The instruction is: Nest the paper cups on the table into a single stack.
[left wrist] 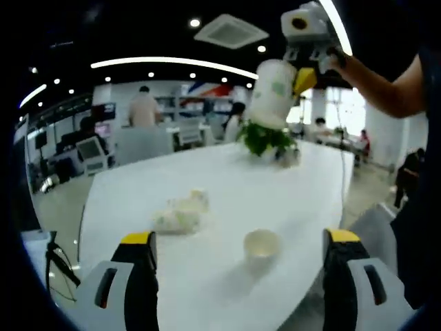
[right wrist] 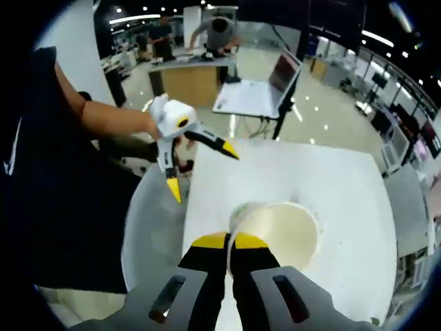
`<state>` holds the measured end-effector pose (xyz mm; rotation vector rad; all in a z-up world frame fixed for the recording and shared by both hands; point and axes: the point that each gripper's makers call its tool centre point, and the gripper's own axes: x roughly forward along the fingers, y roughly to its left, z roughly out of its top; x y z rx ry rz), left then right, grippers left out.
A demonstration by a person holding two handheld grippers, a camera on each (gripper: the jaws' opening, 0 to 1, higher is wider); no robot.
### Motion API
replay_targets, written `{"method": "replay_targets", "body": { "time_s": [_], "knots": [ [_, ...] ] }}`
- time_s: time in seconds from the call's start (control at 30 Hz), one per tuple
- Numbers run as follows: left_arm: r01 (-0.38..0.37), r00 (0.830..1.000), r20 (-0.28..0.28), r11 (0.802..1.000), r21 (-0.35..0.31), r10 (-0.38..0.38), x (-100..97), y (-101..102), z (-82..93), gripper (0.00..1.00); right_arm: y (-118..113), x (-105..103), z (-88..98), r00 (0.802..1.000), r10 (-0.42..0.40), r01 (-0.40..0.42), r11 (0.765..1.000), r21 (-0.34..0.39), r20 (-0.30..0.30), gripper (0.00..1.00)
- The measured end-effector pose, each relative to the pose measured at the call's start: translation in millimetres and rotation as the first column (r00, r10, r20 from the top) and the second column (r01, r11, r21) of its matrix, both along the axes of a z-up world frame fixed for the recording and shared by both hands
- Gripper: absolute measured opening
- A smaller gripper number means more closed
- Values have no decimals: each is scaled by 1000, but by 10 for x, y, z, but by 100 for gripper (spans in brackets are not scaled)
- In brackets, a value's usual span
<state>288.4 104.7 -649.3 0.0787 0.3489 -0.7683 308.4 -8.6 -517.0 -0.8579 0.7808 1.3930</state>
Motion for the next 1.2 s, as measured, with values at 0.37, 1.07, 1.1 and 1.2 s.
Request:
{"method": "replay_targets", "body": {
  "time_s": [0.37,1.07,1.1,1.2],
  "knots": [
    [11,1000,-3,1000,7,-11,-154,-32,-85,99,93,-171,-114,999,-14,8,982,-190,-30,0],
    [-2,1000,15,1000,26,1,-231,-123,-310,99,86,-113,-348,995,-82,66,970,-233,-59,0],
    [-1,1000,16,1000,21,0,-236,-133,-318,99,92,-112,-369,995,-83,67,970,-232,-59,0],
    [1,1000,27,1000,28,-2,-259,-169,-410,99,94,-119,-460,994,-87,70,970,-235,-61,0]
  ]
}}
